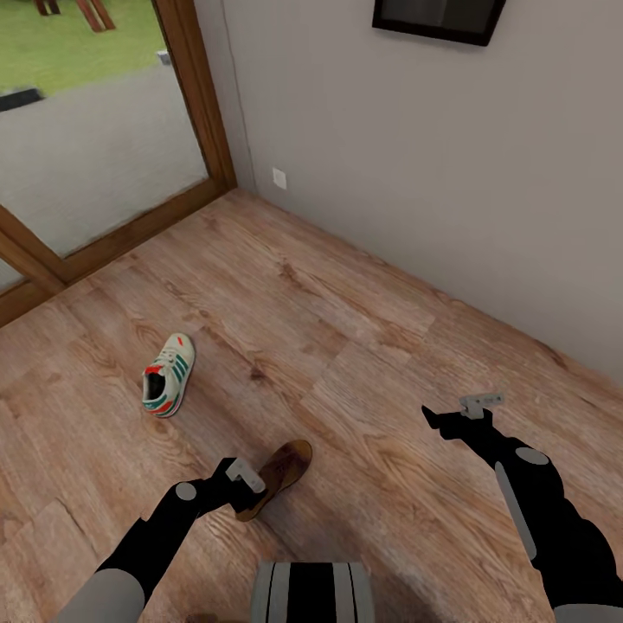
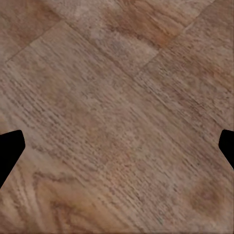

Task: Pick up the two gym shoes and the two sandals from the corridor floor and place them onto the hallstand (shoe rack) in the corridor, making sure they are on the rack and not on the floor. Arrange them so the two gym shoes are next to each other and the two sandals are next to each other.

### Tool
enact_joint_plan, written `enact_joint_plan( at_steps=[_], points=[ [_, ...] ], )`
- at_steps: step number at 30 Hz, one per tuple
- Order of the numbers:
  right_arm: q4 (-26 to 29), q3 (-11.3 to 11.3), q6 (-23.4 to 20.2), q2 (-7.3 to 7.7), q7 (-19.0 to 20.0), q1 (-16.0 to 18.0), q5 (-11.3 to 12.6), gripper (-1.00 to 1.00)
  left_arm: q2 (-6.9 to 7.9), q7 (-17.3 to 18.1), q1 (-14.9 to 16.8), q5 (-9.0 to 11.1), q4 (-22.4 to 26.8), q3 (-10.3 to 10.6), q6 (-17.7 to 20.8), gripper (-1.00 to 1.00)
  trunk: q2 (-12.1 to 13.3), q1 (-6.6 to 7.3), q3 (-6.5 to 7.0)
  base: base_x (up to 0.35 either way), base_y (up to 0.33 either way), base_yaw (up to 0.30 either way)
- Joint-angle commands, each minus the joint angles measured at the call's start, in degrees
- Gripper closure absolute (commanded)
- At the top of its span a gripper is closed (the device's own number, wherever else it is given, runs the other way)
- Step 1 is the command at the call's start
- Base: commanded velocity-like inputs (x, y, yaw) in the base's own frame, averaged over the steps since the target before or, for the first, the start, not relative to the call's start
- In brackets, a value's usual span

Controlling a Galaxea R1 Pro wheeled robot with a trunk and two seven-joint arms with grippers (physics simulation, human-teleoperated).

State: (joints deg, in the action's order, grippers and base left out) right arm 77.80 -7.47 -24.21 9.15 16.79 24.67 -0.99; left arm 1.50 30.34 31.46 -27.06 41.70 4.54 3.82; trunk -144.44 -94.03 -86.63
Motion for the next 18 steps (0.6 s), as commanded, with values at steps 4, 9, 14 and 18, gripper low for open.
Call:
enact_joint_plan(
  at_steps=[4,9,14,18],
  points=[
    [0.1,-0.1,-0.3,-0.01,0.3,0.0,-0.1,-1.0,0.01,0.2,0.0,-0.2,0.1,0.1,0.3,-1.0,-0.1,-0.09,-1.29,0.0,0.0,0.0],
    [0.1,-0.1,-0.3,-0.01,0.3,0.0,-0.1,-1.0,0.07,0.2,-0.1,-0.2,0.1,0.1,0.3,-1.0,-0.1,-0.14,-2.18,0.0,0.0,0.0],
    [0.1,-0.1,-0.3,-0.01,0.3,0.0,-0.1,-1.0,0.08,0.1,-0.1,-0.3,0.1,0.2,0.3,-1.0,-0.1,-0.14,-2.61,0.0,0.0,0.0],
    [0.1,-0.1,-0.3,-0.01,0.3,0.0,-0.1,-1.0,0.1,0.1,-0.1,-0.3,0.2,0.3,0.4,-1.0,-0.1,-0.14,-2.7,0.0,0.0,0.0]
  ],
)
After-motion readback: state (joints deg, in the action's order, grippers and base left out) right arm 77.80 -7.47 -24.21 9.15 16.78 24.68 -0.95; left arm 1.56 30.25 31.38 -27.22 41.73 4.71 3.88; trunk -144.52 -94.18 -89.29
